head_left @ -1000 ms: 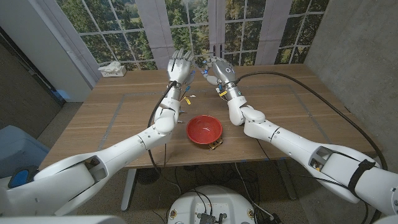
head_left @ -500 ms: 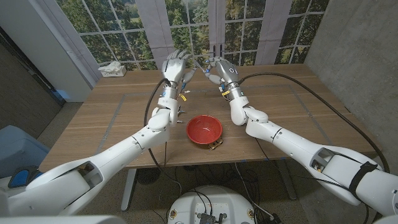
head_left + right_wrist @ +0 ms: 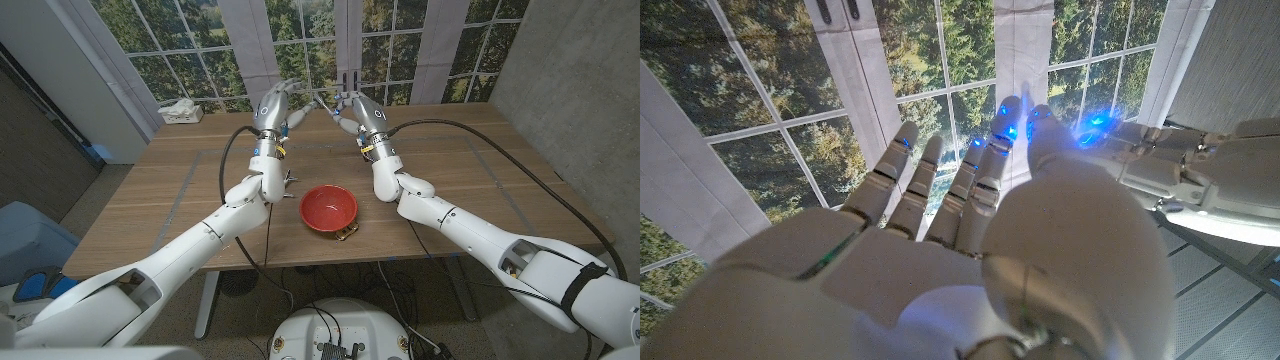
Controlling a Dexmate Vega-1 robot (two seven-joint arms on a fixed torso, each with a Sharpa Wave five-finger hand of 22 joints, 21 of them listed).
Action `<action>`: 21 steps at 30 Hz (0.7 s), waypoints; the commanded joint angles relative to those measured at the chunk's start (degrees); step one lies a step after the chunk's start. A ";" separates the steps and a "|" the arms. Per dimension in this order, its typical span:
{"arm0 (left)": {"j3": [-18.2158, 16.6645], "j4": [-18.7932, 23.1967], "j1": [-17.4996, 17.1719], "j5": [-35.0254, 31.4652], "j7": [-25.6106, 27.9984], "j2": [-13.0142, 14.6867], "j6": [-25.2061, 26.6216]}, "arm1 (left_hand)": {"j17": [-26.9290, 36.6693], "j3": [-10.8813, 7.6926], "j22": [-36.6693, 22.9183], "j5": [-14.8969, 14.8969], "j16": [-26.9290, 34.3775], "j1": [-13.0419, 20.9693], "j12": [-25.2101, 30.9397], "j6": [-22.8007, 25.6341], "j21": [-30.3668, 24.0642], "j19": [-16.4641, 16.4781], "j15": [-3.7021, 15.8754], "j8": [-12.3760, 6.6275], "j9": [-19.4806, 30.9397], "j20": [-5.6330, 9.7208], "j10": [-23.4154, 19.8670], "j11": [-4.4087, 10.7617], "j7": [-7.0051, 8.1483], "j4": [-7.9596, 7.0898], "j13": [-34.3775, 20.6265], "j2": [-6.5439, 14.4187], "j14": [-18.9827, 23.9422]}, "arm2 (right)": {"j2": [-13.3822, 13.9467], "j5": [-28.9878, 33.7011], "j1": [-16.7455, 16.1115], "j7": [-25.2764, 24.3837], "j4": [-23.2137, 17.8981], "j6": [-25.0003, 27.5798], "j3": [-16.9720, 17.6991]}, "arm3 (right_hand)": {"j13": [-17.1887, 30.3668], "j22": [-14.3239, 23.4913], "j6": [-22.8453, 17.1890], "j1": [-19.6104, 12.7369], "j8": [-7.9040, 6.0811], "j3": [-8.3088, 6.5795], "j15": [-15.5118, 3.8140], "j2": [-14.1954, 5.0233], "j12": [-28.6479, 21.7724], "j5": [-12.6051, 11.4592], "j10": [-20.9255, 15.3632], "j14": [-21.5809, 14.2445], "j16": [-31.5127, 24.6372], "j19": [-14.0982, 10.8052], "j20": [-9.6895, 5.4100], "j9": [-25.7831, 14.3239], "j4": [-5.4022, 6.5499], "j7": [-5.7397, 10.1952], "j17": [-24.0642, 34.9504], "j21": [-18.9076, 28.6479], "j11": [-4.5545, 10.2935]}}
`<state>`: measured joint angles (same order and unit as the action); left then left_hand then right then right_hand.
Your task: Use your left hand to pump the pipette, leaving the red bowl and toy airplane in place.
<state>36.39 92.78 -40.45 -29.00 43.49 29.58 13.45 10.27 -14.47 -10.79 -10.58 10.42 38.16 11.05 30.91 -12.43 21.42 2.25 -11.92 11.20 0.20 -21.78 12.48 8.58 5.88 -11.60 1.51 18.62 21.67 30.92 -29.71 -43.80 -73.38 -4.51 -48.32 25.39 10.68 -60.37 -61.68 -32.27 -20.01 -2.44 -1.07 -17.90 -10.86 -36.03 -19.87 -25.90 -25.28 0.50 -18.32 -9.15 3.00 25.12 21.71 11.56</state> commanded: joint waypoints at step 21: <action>-11.82 0.64 -5.11 35.90 -18.10 -1.32 -20.92 | 0.06 0.00 -0.43 0.30 0.06 -1.88 0.26 -0.34 0.22 -1.72 4.52 0.00 0.12 -2.00 0.53 -3.38 -4.20 0.99 -0.12 -0.65 -0.75 | 1.18 0.74 -1.72 -2.98 -1.59 -3.96 1.89 | 0.60 0.23 -0.44 -0.53 -0.37 0.13 -9.51 -0.40 0.50 -0.08 -0.31 0.41 -0.18 -0.67 -0.39 0.43 -0.21 0.22 0.33 0.65 -0.17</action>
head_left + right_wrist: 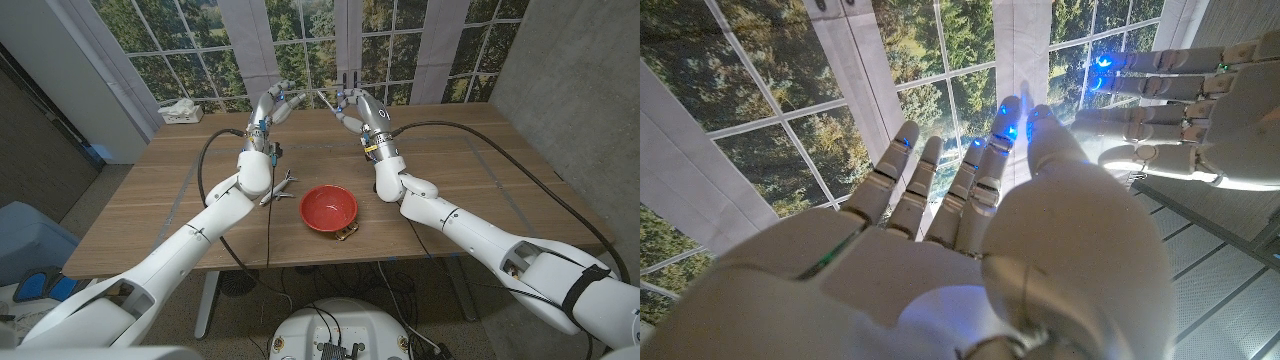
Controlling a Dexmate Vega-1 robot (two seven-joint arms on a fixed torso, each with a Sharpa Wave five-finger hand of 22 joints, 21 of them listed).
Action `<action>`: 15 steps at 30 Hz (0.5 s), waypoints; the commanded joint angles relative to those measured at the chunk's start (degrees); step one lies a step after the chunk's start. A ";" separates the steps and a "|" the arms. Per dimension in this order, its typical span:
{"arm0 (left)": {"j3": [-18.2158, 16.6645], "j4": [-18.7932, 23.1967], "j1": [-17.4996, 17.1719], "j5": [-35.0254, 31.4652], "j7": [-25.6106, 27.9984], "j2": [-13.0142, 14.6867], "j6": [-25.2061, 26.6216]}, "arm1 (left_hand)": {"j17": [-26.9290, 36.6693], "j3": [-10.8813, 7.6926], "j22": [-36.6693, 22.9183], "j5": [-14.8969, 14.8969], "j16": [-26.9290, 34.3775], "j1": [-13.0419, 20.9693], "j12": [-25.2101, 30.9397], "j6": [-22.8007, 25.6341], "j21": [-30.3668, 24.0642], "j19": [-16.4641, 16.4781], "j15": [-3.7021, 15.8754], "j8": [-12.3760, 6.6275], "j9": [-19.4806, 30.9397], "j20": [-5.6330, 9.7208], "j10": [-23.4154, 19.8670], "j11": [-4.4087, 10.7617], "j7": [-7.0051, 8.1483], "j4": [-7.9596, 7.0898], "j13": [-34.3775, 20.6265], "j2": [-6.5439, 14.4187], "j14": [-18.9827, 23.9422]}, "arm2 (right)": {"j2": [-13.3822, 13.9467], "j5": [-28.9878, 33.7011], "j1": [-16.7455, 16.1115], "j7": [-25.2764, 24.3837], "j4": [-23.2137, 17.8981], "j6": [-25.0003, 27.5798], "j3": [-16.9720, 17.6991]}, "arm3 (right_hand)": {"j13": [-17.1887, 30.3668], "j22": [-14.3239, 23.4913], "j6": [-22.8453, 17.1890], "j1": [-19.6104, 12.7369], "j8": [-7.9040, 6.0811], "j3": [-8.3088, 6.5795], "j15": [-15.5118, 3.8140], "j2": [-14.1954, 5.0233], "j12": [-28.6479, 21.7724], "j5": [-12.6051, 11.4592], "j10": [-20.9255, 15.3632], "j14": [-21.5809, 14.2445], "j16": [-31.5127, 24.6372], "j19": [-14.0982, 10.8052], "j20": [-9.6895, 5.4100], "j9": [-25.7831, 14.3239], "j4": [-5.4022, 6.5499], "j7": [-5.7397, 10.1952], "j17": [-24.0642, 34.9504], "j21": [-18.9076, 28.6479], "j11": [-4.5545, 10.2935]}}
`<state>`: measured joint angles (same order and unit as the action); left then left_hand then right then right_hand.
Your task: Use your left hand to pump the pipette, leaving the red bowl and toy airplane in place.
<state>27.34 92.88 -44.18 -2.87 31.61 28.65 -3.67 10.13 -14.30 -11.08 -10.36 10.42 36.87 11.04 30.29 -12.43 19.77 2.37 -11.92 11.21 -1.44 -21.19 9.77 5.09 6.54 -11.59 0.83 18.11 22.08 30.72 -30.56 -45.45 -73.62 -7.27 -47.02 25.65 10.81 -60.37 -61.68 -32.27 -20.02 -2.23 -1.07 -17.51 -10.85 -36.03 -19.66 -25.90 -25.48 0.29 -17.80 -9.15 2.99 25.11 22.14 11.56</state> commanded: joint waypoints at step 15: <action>-4.66 0.23 -1.32 24.87 -18.25 -0.42 -5.60 | 0.12 -0.55 -0.26 0.13 0.12 -0.72 1.16 5.48 0.13 -0.68 3.43 -1.59 0.08 -0.63 -2.17 -1.96 -2.60 1.44 -0.09 -0.22 -0.67 | 0.86 2.68 -1.12 -5.17 0.09 -5.90 0.55 | 0.59 0.11 -0.98 -0.98 -0.51 0.25 -9.92 -0.39 0.11 0.04 -0.77 0.47 -0.22 -0.47 -0.55 0.42 -0.33 0.78 0.59 0.25 0.08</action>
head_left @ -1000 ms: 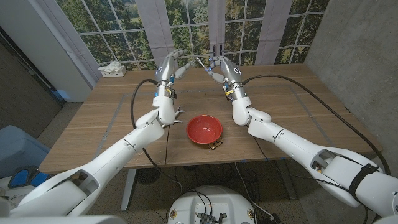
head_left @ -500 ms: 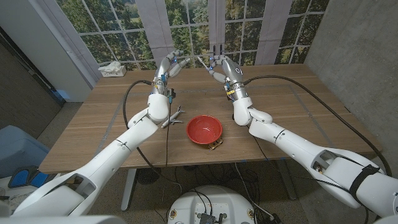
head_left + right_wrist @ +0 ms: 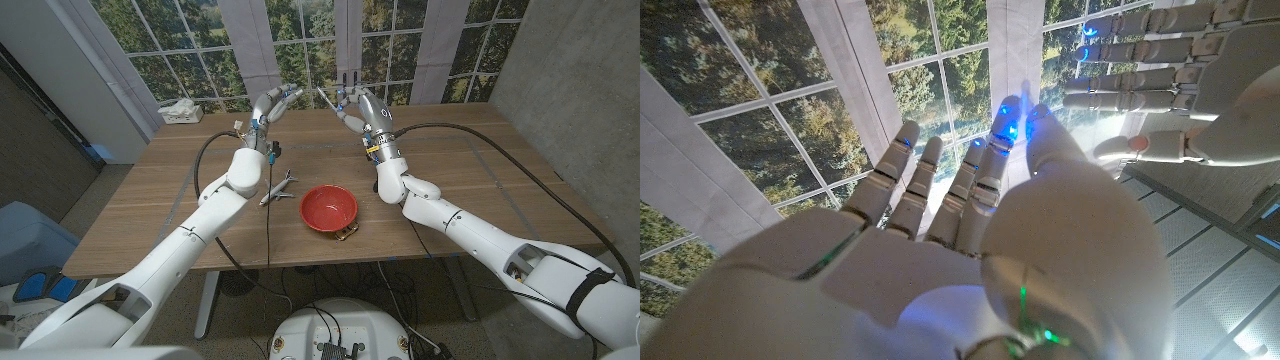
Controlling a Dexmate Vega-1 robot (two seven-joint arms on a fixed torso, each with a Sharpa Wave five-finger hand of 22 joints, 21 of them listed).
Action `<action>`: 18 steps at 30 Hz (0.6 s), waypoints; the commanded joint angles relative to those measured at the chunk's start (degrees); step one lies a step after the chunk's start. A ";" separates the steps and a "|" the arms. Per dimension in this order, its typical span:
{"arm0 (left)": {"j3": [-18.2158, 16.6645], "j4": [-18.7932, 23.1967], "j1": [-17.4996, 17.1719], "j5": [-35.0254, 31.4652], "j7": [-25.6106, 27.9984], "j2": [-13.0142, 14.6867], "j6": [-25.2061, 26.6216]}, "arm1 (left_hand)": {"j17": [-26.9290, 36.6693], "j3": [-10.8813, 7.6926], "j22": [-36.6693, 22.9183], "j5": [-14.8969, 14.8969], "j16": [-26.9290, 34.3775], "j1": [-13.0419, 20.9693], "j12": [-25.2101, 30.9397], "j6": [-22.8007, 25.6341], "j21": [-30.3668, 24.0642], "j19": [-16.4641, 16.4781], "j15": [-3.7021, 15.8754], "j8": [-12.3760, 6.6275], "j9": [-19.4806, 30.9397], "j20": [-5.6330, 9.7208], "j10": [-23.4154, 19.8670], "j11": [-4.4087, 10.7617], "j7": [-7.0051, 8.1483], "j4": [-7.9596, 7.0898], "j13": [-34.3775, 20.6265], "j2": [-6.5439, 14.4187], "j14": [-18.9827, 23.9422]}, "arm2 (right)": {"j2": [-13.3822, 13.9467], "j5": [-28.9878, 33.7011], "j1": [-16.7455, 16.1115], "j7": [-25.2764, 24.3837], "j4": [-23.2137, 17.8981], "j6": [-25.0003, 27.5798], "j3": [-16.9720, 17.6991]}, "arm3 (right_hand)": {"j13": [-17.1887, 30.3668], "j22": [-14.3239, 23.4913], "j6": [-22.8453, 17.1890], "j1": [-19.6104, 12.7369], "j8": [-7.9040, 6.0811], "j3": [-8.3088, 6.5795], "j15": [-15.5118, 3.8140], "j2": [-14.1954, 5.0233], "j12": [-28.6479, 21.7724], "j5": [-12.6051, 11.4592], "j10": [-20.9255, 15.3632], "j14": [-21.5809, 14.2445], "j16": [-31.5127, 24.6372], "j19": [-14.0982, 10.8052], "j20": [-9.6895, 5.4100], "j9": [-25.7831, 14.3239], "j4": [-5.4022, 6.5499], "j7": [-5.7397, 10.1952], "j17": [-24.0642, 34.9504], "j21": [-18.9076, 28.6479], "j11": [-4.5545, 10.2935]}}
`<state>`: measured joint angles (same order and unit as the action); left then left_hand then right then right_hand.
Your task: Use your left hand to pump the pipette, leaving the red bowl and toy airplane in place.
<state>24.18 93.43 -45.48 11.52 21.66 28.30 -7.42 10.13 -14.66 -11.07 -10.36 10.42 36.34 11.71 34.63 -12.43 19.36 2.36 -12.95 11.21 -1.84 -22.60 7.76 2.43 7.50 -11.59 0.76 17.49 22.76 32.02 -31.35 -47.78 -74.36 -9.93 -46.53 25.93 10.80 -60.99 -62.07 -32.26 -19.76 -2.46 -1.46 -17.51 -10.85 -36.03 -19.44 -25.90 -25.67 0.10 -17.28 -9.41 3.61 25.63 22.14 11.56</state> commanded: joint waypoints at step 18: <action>-1.49 -2.31 1.79 21.58 -17.95 0.03 -1.06 | 0.03 -0.83 -0.28 0.13 0.29 1.05 0.85 5.41 -0.20 0.05 3.41 -1.16 -0.10 -0.32 -2.02 0.63 0.45 1.73 -0.01 -0.55 0.18 | 0.55 4.07 -0.58 -5.35 0.77 -5.55 -0.24 | 0.52 0.13 -0.74 -0.84 -0.59 -0.06 -9.78 0.13 0.21 0.18 -0.98 0.11 -0.01 -0.58 -0.81 0.40 -0.09 0.36 0.01 0.38 0.10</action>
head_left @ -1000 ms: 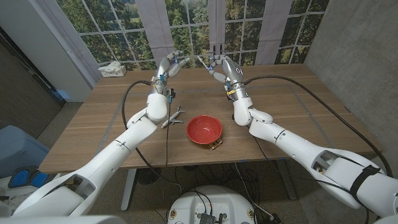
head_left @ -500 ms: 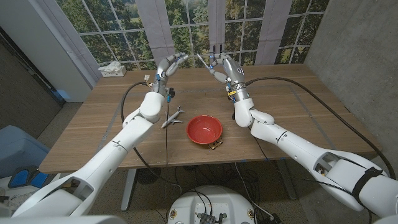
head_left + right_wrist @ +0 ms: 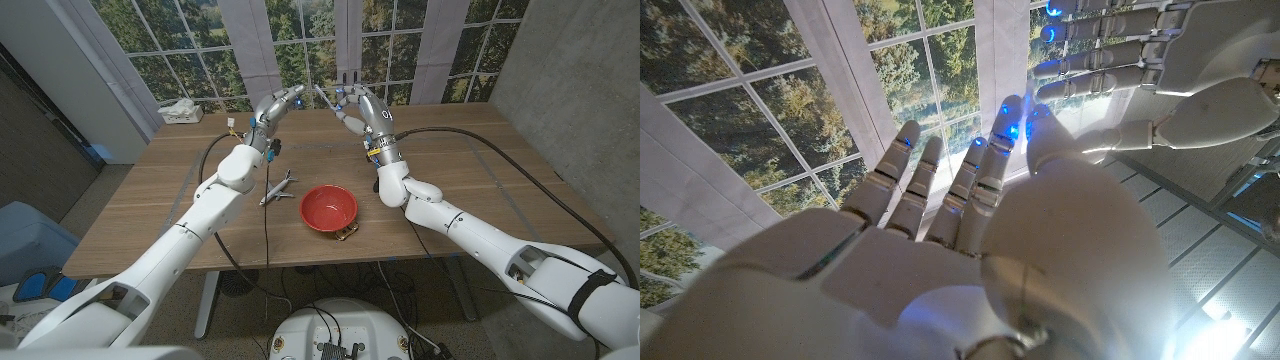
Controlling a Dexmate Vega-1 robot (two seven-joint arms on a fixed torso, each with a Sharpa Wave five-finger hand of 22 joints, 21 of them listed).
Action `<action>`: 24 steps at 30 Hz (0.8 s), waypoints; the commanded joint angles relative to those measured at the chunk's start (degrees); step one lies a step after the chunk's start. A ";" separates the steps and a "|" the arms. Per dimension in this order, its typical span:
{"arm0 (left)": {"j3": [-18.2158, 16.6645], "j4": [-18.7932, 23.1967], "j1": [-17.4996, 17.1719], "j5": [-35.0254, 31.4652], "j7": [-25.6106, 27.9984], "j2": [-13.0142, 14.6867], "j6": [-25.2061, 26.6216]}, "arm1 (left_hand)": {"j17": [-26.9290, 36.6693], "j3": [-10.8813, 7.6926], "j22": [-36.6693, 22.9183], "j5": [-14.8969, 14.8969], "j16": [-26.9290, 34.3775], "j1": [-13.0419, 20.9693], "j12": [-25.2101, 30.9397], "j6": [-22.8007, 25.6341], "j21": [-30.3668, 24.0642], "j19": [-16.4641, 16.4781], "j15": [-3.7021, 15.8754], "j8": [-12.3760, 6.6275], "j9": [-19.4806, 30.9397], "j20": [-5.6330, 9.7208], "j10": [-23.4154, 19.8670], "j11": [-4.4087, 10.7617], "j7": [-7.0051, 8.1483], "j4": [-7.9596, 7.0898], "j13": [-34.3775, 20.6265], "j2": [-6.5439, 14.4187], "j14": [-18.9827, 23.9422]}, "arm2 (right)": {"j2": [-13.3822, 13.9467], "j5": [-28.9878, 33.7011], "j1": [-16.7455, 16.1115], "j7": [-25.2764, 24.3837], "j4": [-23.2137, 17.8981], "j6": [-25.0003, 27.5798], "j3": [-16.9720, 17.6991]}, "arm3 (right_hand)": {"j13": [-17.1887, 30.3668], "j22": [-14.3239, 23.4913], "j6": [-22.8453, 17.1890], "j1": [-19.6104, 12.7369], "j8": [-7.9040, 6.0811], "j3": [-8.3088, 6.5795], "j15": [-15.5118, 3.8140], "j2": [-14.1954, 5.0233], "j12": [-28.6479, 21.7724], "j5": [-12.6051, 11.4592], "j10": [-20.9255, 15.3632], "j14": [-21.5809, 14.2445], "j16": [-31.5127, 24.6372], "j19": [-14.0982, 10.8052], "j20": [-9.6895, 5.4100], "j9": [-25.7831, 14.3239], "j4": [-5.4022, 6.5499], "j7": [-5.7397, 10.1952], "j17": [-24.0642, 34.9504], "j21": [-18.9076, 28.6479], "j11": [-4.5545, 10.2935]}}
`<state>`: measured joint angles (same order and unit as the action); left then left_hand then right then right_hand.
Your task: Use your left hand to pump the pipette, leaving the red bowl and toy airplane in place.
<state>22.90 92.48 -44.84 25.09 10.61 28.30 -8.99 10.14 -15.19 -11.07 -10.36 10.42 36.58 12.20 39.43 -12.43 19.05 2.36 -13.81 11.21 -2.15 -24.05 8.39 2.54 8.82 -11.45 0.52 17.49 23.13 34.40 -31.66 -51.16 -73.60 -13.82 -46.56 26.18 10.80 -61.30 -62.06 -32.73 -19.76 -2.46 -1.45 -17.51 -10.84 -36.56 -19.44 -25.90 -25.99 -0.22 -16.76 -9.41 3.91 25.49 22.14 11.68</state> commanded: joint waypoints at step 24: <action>1.15 -3.28 3.59 13.44 -13.21 0.19 2.46 | -0.04 -2.02 -0.20 0.03 0.67 5.96 0.88 5.72 -0.74 1.68 3.89 -0.45 -0.43 -0.12 -2.99 1.96 1.01 1.38 0.02 -0.90 1.51 | 0.58 3.65 -0.65 -2.54 -1.48 -1.72 -0.13 | 0.48 0.15 -0.40 -0.78 -0.20 -0.12 -9.75 0.24 0.39 0.30 -0.57 -0.08 0.33 -0.24 -0.62 0.18 0.04 0.17 0.01 0.41 -0.02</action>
<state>23.57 90.46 -42.32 35.53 0.57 28.89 -7.17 10.14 -16.77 -11.06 -10.40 10.86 41.73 12.59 44.04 -12.77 20.11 2.41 -13.80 10.66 -2.16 -26.26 10.31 3.31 10.38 -11.46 -0.21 18.29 23.65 37.24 -32.20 -53.46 -74.59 -15.68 -46.76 26.45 10.79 -61.29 -62.73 -32.72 -19.76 -2.46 -0.77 -17.02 -10.58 -36.55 -19.45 -25.63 -26.30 -0.52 -16.46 -9.41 3.90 25.50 22.14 11.67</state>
